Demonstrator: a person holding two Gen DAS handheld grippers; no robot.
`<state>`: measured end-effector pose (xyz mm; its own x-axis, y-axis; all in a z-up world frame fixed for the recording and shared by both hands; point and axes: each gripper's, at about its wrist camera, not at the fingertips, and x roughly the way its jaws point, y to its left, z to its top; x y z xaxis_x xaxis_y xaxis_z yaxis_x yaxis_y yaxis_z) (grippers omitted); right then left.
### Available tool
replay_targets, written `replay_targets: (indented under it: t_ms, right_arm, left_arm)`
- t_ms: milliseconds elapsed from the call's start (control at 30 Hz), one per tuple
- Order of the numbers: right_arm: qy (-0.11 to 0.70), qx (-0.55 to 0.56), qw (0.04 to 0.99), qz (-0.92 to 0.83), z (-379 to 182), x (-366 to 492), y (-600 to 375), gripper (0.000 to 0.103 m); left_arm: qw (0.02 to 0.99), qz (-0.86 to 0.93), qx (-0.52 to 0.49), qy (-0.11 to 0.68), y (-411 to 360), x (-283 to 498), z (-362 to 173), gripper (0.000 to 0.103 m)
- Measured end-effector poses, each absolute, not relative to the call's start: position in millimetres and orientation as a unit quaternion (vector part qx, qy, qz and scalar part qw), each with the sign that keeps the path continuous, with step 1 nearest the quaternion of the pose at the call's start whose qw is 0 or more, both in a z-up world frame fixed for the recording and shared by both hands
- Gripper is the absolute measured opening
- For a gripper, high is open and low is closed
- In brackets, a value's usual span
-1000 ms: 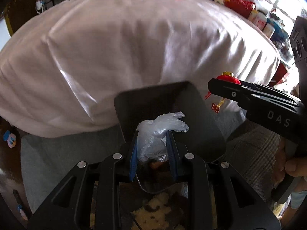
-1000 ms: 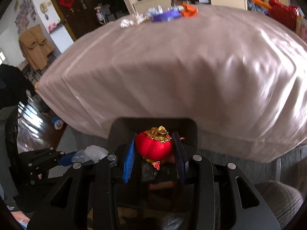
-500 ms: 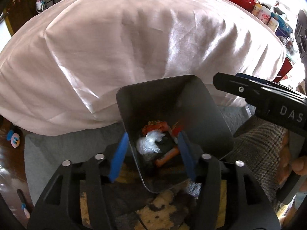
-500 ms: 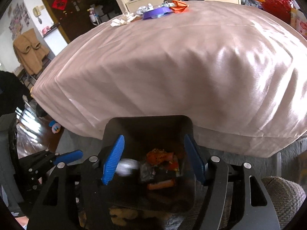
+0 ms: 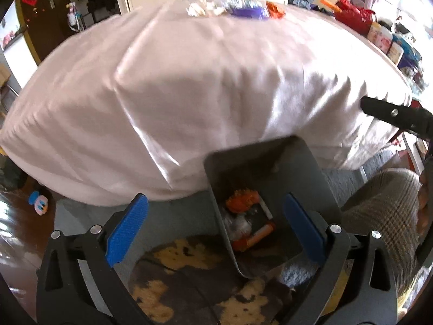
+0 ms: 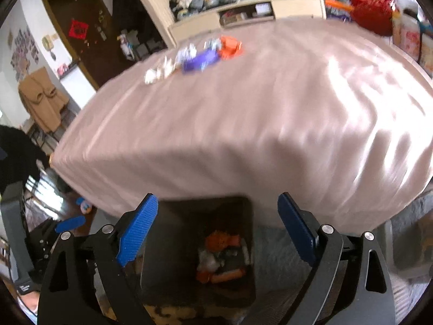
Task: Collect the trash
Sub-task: 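Grasp the white tissue with the left tool while the right tool grasps the orange plastic piece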
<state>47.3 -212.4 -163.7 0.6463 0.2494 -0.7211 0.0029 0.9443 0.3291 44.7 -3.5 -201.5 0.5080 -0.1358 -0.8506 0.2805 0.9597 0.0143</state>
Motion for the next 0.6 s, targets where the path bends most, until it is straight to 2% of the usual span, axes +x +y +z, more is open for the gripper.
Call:
replay_targets:
  t_ms: [233,600]
  right_arm:
    - [0.364,0.131,0.921,0.040,-107.8,79.3,-240.5,0.092]
    - [0.351,0.105,0.930,0.019,-73.3,151.3,-253.1,0.092]
  left_arm:
    - [0.886,-0.113,0.072,0.445,5.1,75.7,-160.8,0.095]
    - [0.900,-0.108,0.075,0.415,5.5,148.7,-120.2,0.095]
